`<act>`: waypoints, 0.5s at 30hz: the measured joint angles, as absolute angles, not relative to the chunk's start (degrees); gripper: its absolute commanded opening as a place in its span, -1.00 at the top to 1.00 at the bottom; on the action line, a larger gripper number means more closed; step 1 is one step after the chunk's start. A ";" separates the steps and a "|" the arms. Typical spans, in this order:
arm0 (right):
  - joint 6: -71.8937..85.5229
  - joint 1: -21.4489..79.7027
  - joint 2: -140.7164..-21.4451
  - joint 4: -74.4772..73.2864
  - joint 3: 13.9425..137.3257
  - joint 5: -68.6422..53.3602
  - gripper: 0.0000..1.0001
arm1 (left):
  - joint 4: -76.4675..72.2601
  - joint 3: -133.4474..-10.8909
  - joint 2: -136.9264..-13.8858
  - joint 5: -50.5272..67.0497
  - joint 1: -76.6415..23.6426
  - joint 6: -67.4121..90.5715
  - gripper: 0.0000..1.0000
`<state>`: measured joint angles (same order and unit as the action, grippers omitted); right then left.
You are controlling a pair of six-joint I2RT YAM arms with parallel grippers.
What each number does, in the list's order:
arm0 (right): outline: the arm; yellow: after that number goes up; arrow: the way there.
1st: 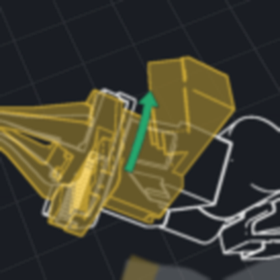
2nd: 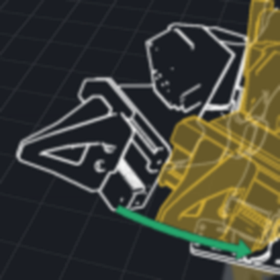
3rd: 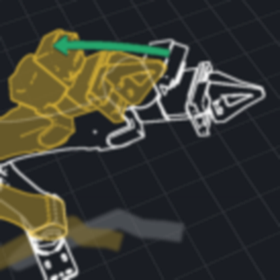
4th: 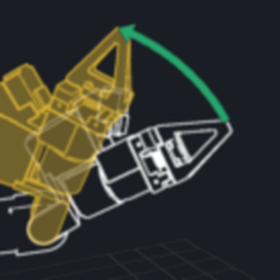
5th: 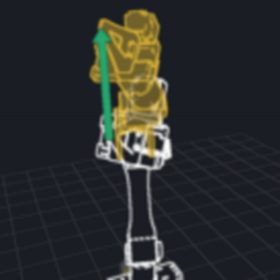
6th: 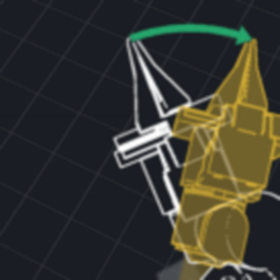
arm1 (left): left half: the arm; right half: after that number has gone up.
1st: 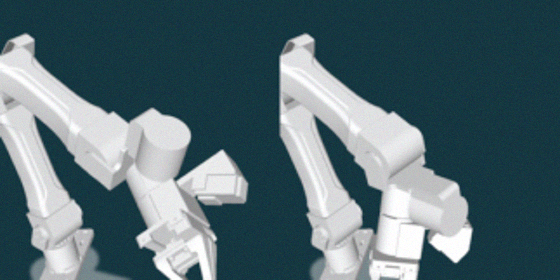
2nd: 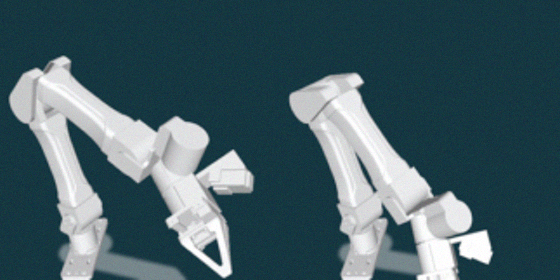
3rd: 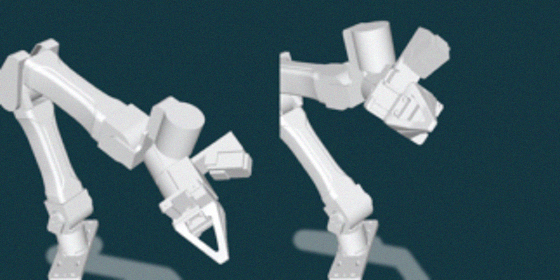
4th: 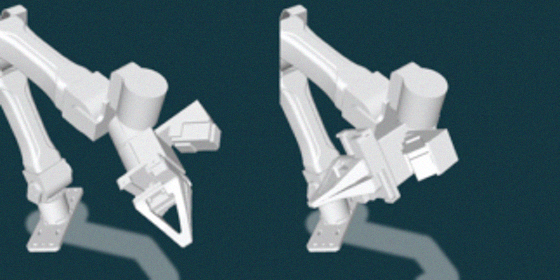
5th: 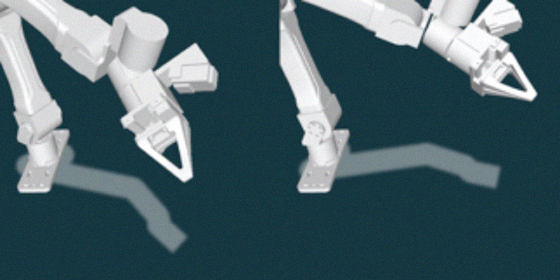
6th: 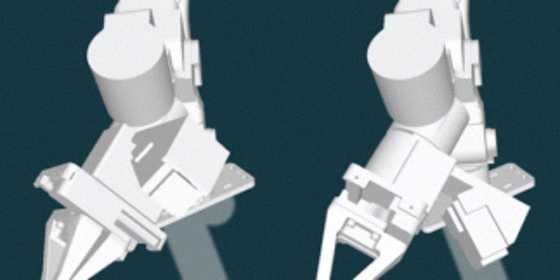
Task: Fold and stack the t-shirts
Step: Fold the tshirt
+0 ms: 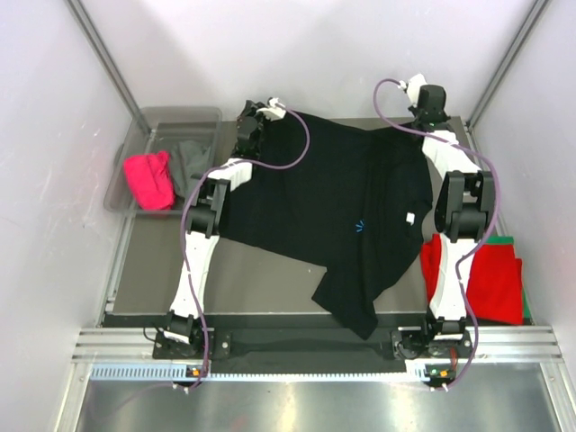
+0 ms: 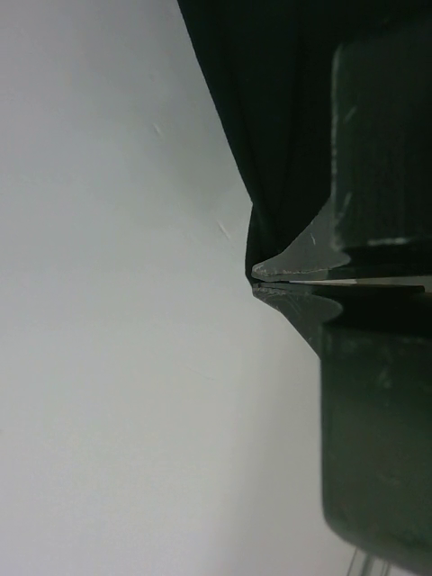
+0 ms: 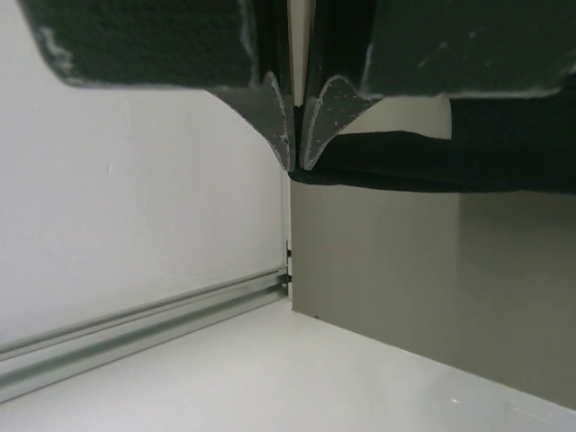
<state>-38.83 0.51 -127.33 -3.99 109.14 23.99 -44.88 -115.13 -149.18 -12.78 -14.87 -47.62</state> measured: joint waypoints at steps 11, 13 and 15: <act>-38.50 -1.78 -127.00 -3.68 108.03 23.86 1.00 | -46.92 -117.47 -149.93 -12.91 -14.90 -48.21 1.00; -37.63 -1.78 -126.50 -4.54 107.28 23.09 1.00 | -47.29 -116.86 -149.93 -13.21 -14.90 -48.18 1.00; -36.03 -1.76 -125.25 -6.24 106.00 21.78 1.00 | -47.37 -114.50 -149.38 -14.28 -15.11 -48.18 1.00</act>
